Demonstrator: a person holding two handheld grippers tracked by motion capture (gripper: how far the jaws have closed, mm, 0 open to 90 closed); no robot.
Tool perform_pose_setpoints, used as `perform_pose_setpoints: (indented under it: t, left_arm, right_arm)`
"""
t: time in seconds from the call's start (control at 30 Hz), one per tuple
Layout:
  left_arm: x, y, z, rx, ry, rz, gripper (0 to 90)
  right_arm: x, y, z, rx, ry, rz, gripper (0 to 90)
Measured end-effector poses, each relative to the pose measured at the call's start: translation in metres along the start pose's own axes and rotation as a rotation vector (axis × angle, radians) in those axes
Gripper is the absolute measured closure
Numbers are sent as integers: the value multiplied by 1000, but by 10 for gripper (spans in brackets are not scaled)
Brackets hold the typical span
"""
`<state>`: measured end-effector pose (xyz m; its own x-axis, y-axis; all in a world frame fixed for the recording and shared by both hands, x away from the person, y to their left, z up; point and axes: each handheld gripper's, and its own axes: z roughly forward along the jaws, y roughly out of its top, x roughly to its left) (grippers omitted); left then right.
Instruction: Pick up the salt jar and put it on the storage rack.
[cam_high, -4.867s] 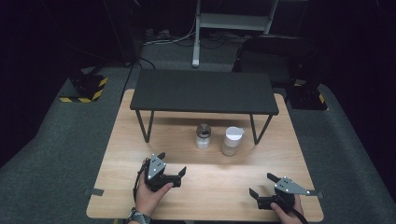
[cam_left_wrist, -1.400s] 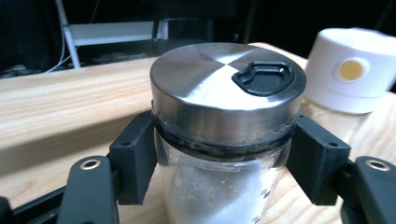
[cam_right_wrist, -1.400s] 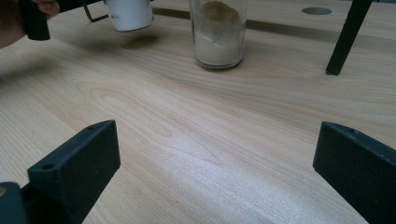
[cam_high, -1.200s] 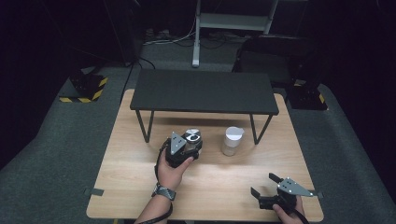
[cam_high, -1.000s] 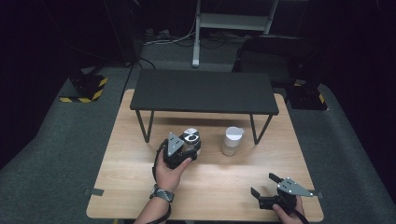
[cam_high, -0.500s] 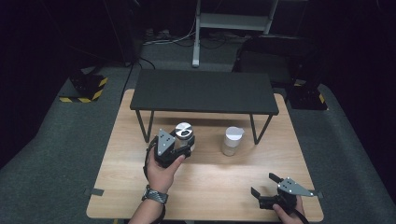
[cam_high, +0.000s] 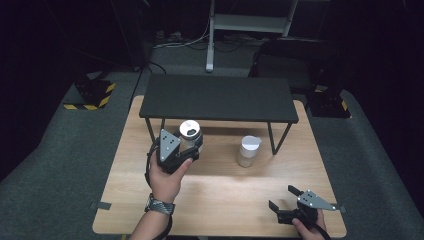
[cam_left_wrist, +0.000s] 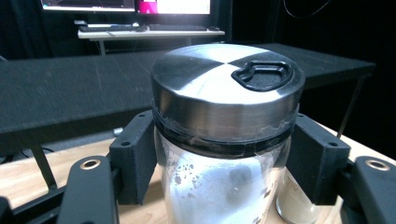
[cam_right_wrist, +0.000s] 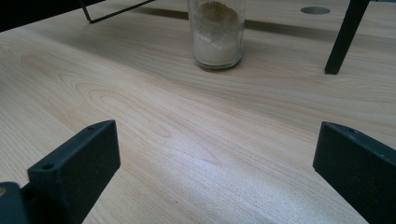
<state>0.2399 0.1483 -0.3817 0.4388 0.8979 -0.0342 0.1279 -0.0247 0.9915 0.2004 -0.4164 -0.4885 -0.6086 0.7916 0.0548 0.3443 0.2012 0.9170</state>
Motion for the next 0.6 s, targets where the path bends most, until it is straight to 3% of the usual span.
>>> perform_pose_setpoints:
  t: [0.37, 0.6]
  left_arm:
    - [-1, 26, -2, -36, 29, 20, 321]
    - [-1, 42, 6, -37, 41, 29, 322]
  right_arm:
    - [-1, -1, 0, -3, 2, 6, 7]
    - [-1, -1, 0, -4, 3, 5, 7]
